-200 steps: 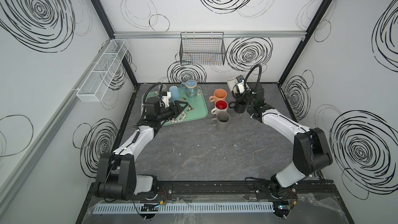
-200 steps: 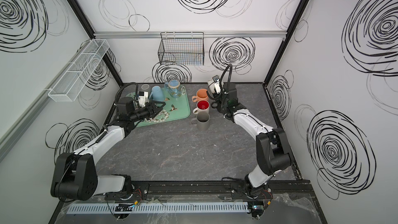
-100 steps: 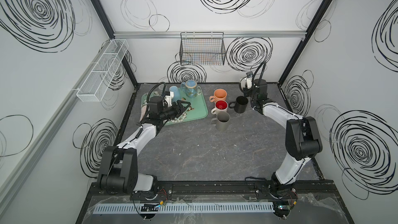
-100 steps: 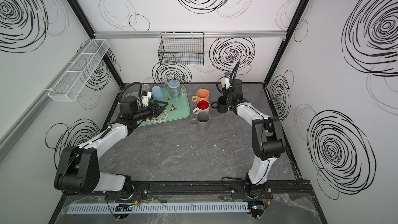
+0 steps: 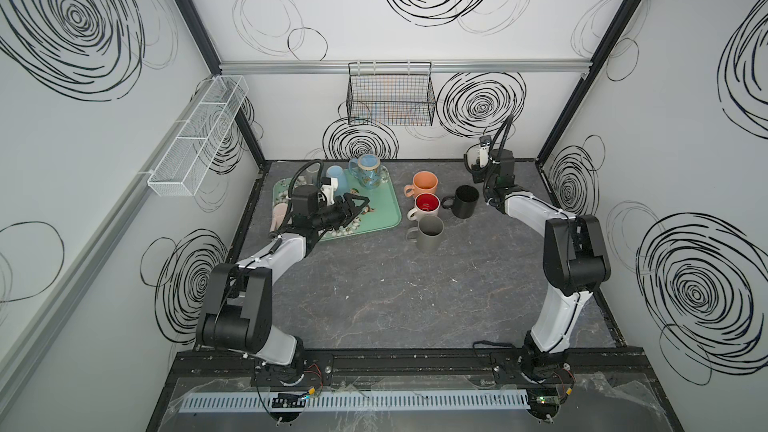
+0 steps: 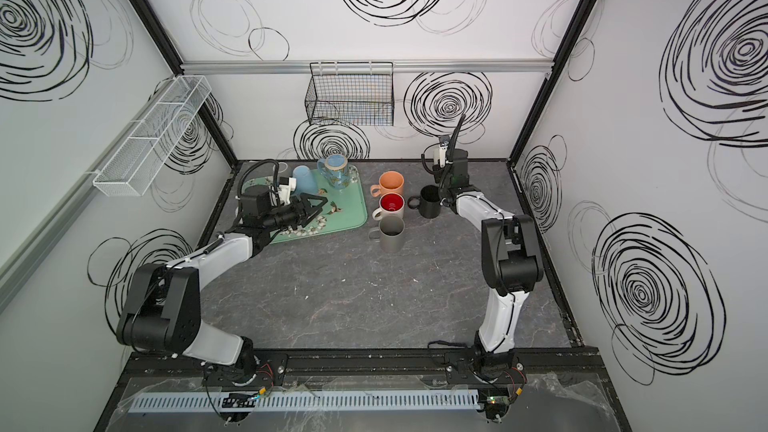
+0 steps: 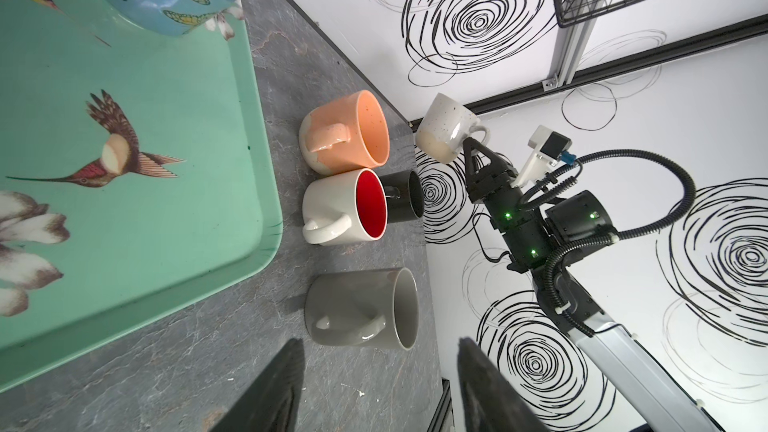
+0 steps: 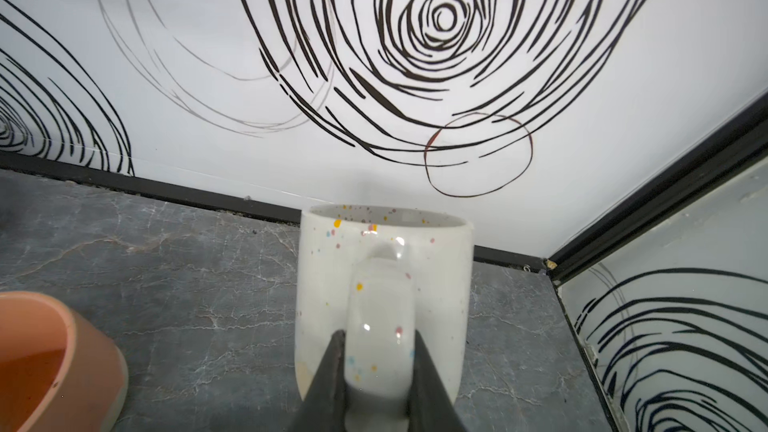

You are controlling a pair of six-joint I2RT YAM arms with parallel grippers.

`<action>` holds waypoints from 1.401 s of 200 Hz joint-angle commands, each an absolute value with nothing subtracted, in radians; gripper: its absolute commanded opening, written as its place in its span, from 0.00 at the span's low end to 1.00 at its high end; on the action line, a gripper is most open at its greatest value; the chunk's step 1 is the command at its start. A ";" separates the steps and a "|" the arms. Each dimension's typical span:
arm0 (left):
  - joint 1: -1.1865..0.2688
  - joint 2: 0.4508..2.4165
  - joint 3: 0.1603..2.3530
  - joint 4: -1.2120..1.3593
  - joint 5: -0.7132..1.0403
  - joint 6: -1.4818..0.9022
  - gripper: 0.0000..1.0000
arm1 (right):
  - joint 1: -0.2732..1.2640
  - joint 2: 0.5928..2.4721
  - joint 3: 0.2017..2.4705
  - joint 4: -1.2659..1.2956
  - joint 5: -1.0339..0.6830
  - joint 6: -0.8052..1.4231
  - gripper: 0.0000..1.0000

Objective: Turn the mug right side up
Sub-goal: 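Lower the cream mug upright onto the table beyond the black mug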

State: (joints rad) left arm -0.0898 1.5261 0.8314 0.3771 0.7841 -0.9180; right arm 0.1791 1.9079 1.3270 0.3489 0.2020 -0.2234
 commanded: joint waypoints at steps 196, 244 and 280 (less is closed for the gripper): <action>-0.088 1.733 0.916 0.636 0.835 -1.016 0.59 | 0.163 2.185 1.419 0.852 -0.083 -0.040 0.00; -0.090 1.751 0.921 0.641 0.831 -1.020 0.59 | 0.119 2.185 1.357 0.884 -0.155 -0.003 0.00; -0.105 1.759 0.934 0.639 0.826 -1.023 0.59 | 0.101 2.160 1.326 0.873 -0.190 -0.012 0.01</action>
State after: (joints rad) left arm -0.0944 1.7420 0.8963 0.5842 0.8150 -1.0145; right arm 0.1143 2.2066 1.3399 0.7597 -0.1467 -0.0086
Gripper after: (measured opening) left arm 0.586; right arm 0.193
